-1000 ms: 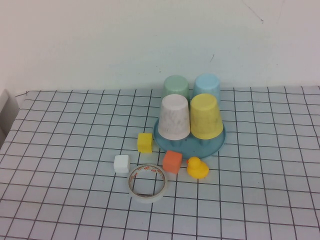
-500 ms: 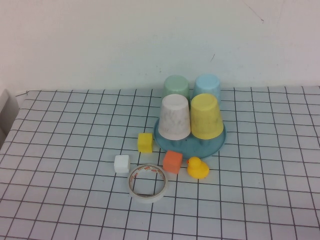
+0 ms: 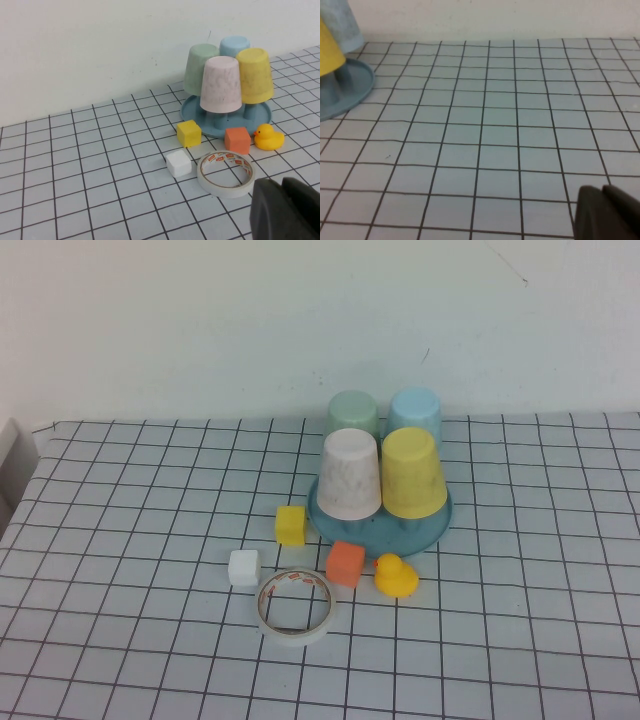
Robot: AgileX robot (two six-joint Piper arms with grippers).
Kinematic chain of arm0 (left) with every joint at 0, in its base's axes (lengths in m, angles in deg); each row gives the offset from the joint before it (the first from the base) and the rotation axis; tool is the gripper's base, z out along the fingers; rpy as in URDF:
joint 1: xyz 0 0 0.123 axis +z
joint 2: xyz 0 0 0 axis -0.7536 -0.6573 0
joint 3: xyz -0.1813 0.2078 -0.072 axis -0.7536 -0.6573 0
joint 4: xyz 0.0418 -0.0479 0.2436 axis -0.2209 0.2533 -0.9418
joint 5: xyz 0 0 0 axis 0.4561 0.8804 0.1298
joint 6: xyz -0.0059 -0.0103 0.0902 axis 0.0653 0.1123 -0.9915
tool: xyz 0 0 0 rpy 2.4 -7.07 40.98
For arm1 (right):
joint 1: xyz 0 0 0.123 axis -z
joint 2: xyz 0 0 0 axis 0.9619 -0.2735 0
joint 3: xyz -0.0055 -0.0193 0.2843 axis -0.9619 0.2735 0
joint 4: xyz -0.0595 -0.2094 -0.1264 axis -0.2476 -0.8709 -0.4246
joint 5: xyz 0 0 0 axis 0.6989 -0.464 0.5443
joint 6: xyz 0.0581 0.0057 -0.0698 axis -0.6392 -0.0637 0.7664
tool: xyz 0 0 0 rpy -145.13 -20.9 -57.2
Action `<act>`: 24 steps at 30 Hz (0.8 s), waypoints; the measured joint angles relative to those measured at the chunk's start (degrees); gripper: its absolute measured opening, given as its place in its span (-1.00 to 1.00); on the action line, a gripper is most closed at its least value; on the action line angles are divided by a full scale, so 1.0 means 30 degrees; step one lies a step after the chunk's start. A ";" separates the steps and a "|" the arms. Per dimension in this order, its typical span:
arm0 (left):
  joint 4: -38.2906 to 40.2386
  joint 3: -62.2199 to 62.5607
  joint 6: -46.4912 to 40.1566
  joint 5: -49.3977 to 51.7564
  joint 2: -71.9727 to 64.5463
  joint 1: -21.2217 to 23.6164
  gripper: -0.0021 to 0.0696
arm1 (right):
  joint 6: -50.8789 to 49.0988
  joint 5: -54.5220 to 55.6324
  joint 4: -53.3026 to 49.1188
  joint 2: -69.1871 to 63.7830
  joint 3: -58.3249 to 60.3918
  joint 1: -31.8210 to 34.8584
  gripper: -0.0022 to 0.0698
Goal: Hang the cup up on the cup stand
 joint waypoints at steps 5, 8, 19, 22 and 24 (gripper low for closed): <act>0.0000 0.0000 0.0000 0.0000 0.0000 0.0000 -0.93 | -0.0159 -0.0111 -0.0227 0.0000 0.0000 -0.0170 -0.94; 0.0000 0.0000 0.0000 0.0000 0.0000 0.0000 -0.93 | -0.0147 -0.0155 -0.0313 0.0000 -0.0012 -0.0170 -0.94; 0.0000 0.0000 0.0000 0.0000 0.0000 0.0000 -0.93 | -0.0147 -0.0238 -0.0350 0.0000 -0.0043 -0.0170 -0.94; 0.0000 0.0000 0.0000 0.0000 0.0000 0.0000 -0.93 | -0.0147 -0.0272 -0.0378 0.0000 -0.0043 -0.0170 -0.94; 0.0000 0.0000 0.0000 0.0000 0.0000 0.0000 -0.93 | -0.0147 -0.0281 -0.0378 0.0000 -0.0043 -0.0170 -0.94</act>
